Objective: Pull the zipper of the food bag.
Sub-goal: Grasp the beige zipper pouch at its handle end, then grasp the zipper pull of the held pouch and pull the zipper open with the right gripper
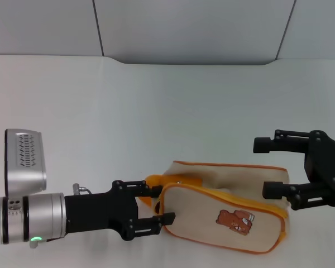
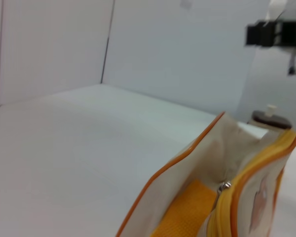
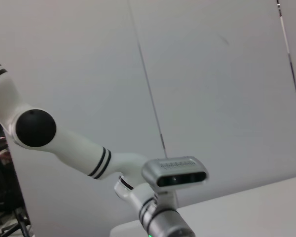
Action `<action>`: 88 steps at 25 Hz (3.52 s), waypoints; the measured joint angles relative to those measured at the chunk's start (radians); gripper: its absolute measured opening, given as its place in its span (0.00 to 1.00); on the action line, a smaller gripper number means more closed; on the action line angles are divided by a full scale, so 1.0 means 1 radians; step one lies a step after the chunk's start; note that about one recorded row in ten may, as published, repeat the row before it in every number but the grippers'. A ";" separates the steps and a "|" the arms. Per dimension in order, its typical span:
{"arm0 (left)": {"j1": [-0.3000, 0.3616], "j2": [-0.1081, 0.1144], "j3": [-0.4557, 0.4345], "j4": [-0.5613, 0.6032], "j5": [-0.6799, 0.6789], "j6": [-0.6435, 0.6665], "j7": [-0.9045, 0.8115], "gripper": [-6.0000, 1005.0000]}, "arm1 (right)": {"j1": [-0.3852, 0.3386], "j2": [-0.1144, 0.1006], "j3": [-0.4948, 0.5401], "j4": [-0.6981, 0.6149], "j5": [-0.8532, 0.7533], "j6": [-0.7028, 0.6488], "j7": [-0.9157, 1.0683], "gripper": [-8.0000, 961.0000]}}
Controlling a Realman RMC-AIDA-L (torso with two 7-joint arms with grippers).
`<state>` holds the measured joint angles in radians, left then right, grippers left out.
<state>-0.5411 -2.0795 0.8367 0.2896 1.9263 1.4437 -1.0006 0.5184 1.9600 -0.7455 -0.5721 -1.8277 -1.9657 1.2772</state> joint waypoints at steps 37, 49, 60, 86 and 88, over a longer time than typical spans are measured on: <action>-0.003 0.008 -0.002 0.116 -0.190 0.190 0.155 0.14 | -0.008 0.117 0.306 0.169 0.038 0.023 -0.446 0.78; 0.014 0.009 -0.001 0.138 -0.194 0.196 0.187 0.10 | 0.013 0.081 0.146 0.203 0.028 0.127 -0.088 0.52; 0.025 0.009 -0.001 0.150 -0.194 0.210 0.198 0.09 | 0.058 0.054 -0.006 0.203 0.025 0.256 0.103 0.27; 0.024 0.010 -0.014 0.151 -0.196 0.224 0.208 0.08 | 0.050 0.115 -0.063 0.149 0.025 0.360 -0.305 0.27; 0.023 0.012 -0.024 0.151 -0.196 0.224 0.204 0.08 | 0.041 0.115 -0.063 0.147 0.025 0.360 -0.352 0.27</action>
<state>-0.5183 -2.0680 0.8129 0.4402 1.7300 1.6678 -0.7964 0.5597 2.0755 -0.8085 -0.4248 -1.8025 -1.6057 0.9253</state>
